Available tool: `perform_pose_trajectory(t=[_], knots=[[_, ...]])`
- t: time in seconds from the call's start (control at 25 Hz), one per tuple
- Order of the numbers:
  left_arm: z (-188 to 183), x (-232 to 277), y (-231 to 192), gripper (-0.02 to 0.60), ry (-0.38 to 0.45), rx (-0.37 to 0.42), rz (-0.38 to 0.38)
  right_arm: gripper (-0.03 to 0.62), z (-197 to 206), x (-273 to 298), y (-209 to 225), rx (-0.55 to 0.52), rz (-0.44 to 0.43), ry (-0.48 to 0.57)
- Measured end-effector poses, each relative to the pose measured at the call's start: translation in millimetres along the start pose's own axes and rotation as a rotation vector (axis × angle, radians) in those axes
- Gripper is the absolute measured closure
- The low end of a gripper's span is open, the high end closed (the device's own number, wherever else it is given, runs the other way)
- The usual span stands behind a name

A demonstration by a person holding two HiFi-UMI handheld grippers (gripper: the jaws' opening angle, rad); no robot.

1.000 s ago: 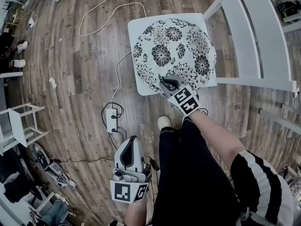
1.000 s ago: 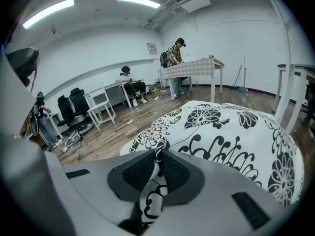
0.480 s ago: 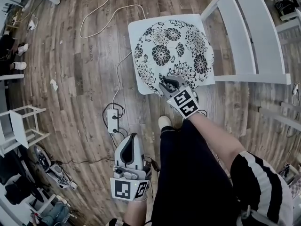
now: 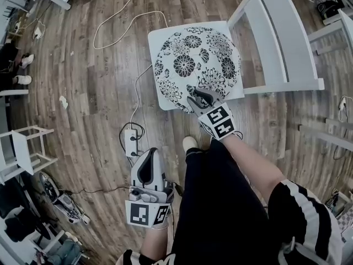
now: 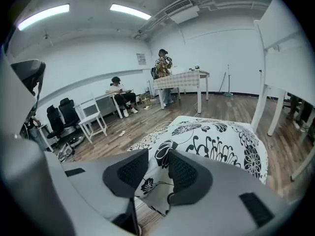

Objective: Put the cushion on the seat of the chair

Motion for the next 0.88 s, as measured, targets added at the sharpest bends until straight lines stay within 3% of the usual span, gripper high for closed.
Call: perform_pose_trajectory(t=[0.2,0.48,0.88], knots=[[4,1,1,0.575,-0.009,-0.002,0.008,0.421,8,2,2,-0.008,0.010,-0.031],[9,0,-3,0.577,-0.028,-0.007,0.011,0.416,7,1,3,0.003,0.034,-0.017],[-10,22,4,0.575,-0.013,0.027,0.070,0.416,-44,-38,13,0.028,0.116,0.121]])
Point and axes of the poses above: the fingertips, and each gripper's own axes: x forward along the fingers, y to its right, z out of its underside, the point moved 2 cm from there along -x, backward along the fingers, and after that the axes turned 15 degrees about -x, right-handed, at the moved point
